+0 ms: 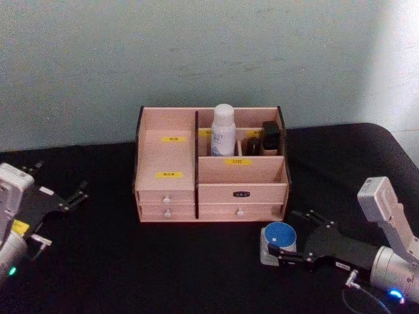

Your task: Pick up the facial cleanser and watermelon frost from the table and place them into the tiered storage box.

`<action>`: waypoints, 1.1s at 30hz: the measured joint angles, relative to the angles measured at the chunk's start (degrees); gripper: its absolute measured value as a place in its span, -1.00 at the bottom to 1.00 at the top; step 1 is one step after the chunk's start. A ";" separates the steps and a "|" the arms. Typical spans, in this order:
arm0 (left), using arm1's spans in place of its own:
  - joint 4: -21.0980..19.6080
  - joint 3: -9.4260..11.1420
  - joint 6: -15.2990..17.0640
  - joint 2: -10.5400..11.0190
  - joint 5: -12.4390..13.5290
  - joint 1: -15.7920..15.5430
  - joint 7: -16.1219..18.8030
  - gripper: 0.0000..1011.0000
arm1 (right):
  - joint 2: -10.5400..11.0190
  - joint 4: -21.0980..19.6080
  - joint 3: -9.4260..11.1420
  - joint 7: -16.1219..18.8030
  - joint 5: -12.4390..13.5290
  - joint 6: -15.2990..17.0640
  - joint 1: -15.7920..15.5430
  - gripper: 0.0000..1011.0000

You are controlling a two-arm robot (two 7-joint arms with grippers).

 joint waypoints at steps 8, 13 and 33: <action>0.00 0.00 0.00 0.00 0.00 0.00 0.00 0.98 | -0.51 1.83 -0.49 -0.53 -0.15 0.47 0.83 0.98; 0.00 0.00 0.00 0.00 0.00 0.00 0.00 0.98 | -0.77 2.90 -0.79 -0.57 -0.24 0.55 1.41 0.98; 0.00 0.00 0.00 0.00 0.00 0.00 0.00 0.98 | -1.13 4.74 -1.73 -0.26 -0.18 1.40 2.36 0.98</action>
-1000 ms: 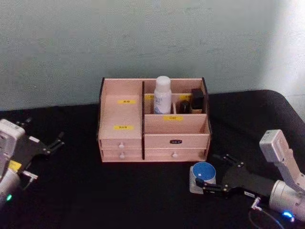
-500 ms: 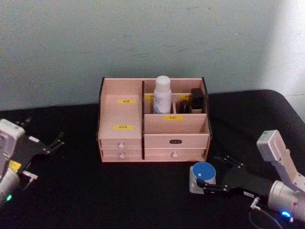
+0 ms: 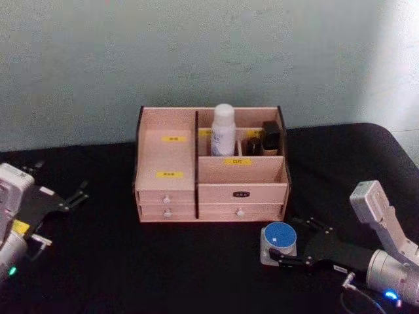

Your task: Pick up the facial cleanser and watermelon frost from the table and place them into the tiered storage box.

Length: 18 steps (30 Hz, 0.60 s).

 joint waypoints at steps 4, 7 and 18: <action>0.00 0.00 0.00 0.00 0.00 0.00 0.00 0.98 | -0.10 0.26 -0.14 0.02 0.06 0.08 0.17 0.98; 0.00 0.00 0.00 0.00 0.00 0.00 0.00 0.98 | -0.15 0.35 -0.26 0.03 0.09 0.22 0.31 0.98; 0.00 0.00 0.00 0.00 0.00 0.00 0.00 0.98 | -0.24 0.75 -0.72 0.48 0.38 0.52 0.80 0.98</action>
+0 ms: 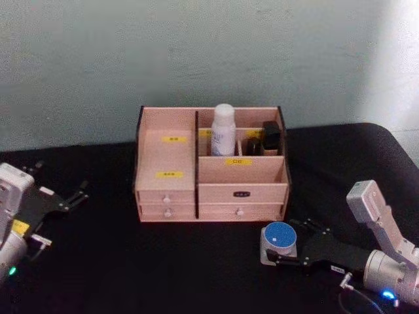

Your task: Pick up the facial cleanser and watermelon frost from the table and place them into the tiered storage box.

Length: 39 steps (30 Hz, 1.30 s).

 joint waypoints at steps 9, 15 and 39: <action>0.00 0.00 0.00 0.00 0.00 0.00 -0.01 0.98 | 0.01 -0.04 0.04 0.00 0.00 0.00 -0.04 0.98; 0.00 0.00 0.00 0.00 0.00 0.00 0.00 0.98 | 0.03 -0.07 0.08 -0.02 -0.01 0.00 -0.07 0.98; 0.00 0.00 0.00 0.00 0.00 0.00 0.00 0.98 | 0.03 -0.14 0.13 -0.10 -0.03 -0.06 -0.12 0.41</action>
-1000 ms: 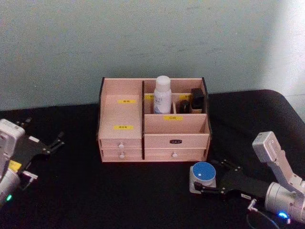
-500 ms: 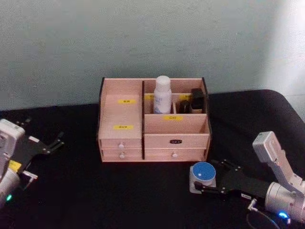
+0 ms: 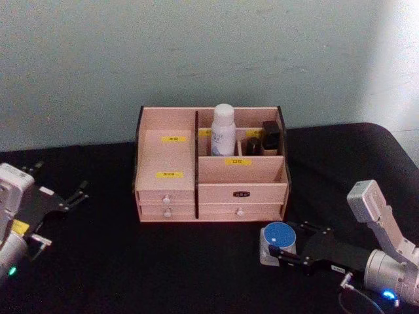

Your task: Pick up the facial cleanser and watermelon frost from the table and place them into the tiered storage box.

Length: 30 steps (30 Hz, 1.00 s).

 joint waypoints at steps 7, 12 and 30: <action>0.00 0.00 0.00 0.00 0.00 0.00 0.00 0.98 | 0.00 0.00 0.00 0.00 0.00 0.00 0.00 0.41; 0.00 0.00 0.00 0.00 0.00 0.00 0.00 0.98 | 0.00 0.00 0.00 0.00 0.00 0.00 0.00 0.41; 0.00 0.00 0.00 0.00 0.00 0.00 0.00 0.98 | 0.71 0.22 -0.66 2.42 0.54 -1.14 0.65 0.41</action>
